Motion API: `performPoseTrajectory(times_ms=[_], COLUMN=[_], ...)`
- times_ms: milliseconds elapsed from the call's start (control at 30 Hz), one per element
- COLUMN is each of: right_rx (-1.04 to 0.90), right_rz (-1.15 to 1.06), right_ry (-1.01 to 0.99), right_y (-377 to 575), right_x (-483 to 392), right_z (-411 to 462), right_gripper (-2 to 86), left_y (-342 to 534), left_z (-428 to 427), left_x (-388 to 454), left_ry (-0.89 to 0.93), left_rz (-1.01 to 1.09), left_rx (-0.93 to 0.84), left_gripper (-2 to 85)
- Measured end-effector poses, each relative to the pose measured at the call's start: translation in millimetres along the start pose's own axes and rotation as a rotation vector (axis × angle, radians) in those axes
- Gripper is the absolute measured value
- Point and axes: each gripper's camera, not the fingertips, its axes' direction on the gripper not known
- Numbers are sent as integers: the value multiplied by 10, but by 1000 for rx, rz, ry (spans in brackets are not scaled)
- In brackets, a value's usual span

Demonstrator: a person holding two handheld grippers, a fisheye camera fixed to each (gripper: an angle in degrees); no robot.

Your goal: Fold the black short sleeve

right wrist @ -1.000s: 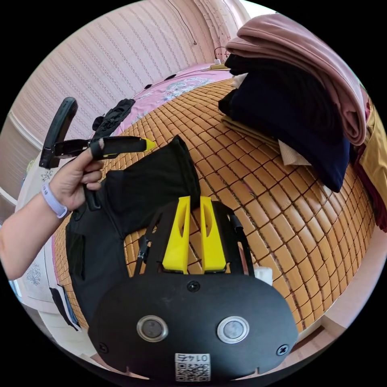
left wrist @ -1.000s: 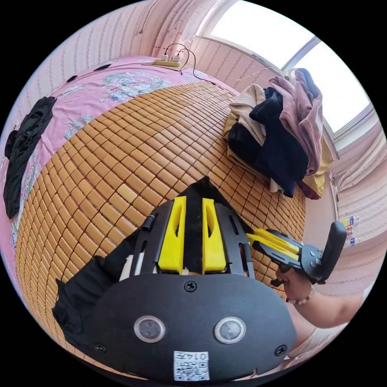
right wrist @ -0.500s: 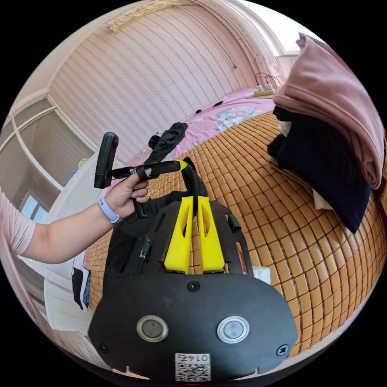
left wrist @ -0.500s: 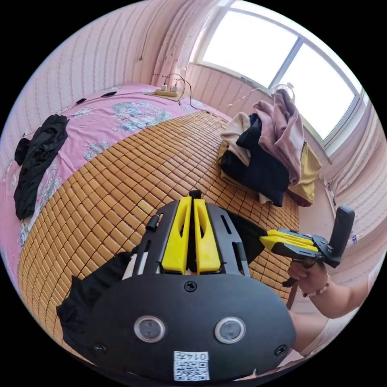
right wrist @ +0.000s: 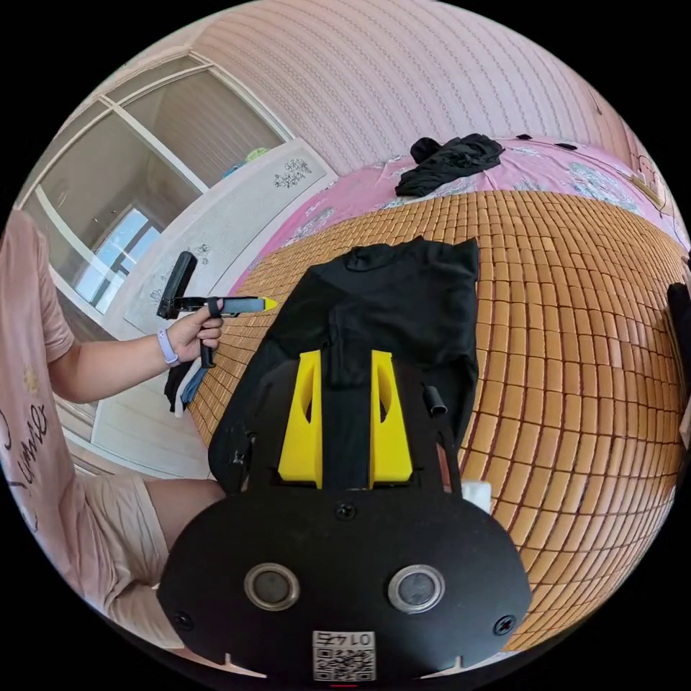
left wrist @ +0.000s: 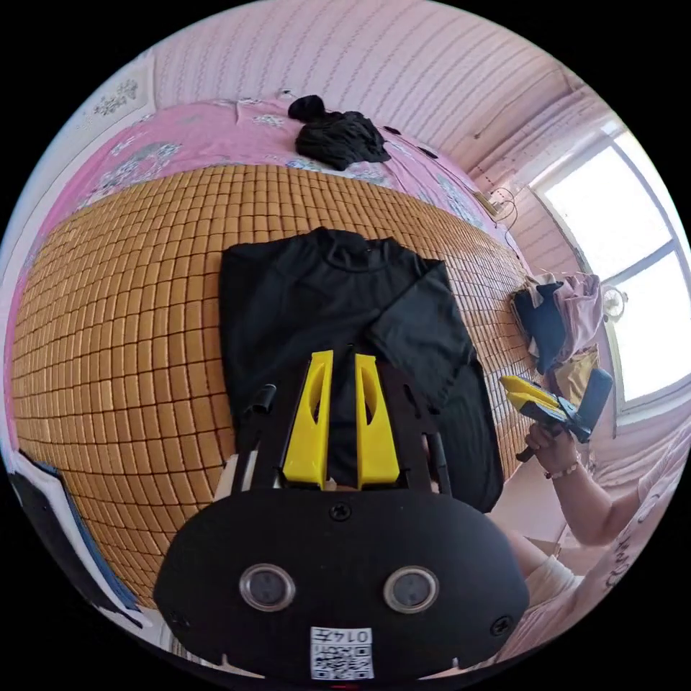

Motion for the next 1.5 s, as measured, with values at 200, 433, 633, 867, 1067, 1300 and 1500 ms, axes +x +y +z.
performPoseTrajectory(times_ms=[200,433,633,867,1067,1300,1500], right_rx=[-9,-140,-236,-179,-118,-79,-213], right_rz=[-9,86,150,79,49,-5,-145], right_ry=[268,332,301,295,294,168,-125], right_y=[-858,-1776,-2060,-2492,-2793,-2802,-2239], right_x=[433,1064,1209,1316,1344,1325,1073], right_z=[315,954,1086,831,568,82,-530], right_gripper=[106,95,17,2,1,2,3], left_y=[-20,-402,-657,-859,-953,-784,-130], left_z=[-124,139,347,216,17,-373,-811], left_x=[-668,-1210,-1420,-1542,-1593,-1621,-1541], left_ry=[-32,76,73,20,79,160,269], left_rz=[-97,-216,-156,-131,-129,-14,183], left_rx=[105,150,13,15,117,199,118], left_gripper=[70,119,3,-10,-10,-10,-10])
